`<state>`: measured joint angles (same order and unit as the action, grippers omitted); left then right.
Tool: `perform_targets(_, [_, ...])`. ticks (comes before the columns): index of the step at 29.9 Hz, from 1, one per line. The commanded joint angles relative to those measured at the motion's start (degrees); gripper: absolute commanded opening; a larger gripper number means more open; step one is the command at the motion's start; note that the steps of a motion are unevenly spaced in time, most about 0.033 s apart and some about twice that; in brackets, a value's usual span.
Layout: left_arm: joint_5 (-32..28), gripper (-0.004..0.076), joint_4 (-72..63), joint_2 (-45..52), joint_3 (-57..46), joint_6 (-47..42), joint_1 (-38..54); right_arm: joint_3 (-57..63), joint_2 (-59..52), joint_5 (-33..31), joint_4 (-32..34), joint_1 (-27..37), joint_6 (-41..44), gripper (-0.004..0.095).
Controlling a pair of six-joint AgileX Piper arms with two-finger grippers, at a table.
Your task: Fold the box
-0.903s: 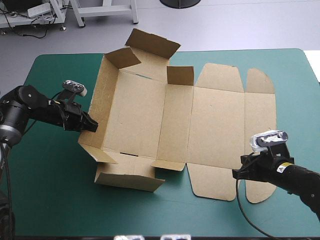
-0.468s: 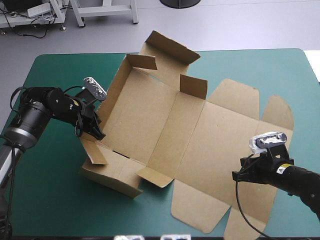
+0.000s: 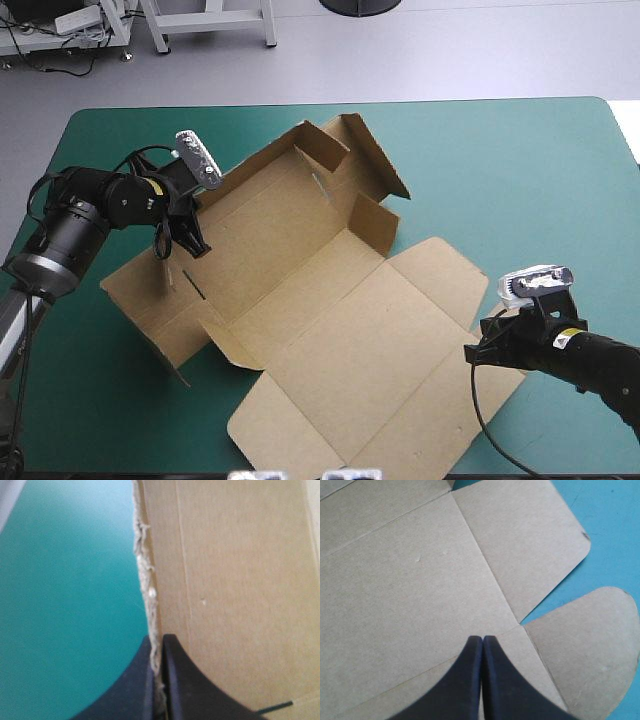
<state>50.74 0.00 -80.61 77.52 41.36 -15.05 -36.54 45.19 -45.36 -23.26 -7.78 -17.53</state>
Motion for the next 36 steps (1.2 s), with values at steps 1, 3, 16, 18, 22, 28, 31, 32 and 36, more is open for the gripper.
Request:
perform_targets(1, [-6.3,-0.0006,1.1,1.9,2.1,0.8,-2.9,-1.9,0.0,1.4,-1.1,0.2,-0.3,-0.002])
perform_targets(3, [-6.1,-0.0006,1.6,1.9,2.1,1.9,-5.0,-1.9,0.0,1.1,-1.1,0.2,-0.3,-0.002])
perform_targets(16, [0.5,-0.0006,15.2,2.0,2.1,-1.1,-17.9,-2.0,0.0,1.4,-2.6,0.2,-1.7,-0.002])
perform_targets(18, [1.1,-0.0006,17.6,2.1,2.1,-1.9,-17.8,-2.0,0.0,1.9,-3.0,0.2,-1.7,-0.002])
perform_targets(22, [-1.2,-0.0006,18.3,4.0,0.2,-2.6,-17.8,-2.0,0.6,2.7,-4.0,0.2,-1.7,-0.002])
perform_targets(28, [-10.3,-0.0006,19.8,10.2,-8.4,-2.2,-18.4,-3.9,4.3,3.0,-4.1,0.2,-2.3,-0.0019])
perform_targets(31, [-14.0,-0.0006,21.9,12.9,-12.4,-2.2,-22.4,-7.3,5.8,2.9,-4.1,0.2,-2.3,-0.0017])
perform_targets(32, [-14.0,-0.0006,23.5,13.0,-13.3,-2.6,-24.0,-8.4,6.4,2.9,-4.1,0.2,-2.3,-0.0017])
perform_targets(36, [-14.0,-0.0006,37.4,13.4,-17.5,-10.4,-30.5,-12.2,9.1,2.8,-4.1,-0.1,-1.1,-0.0017])
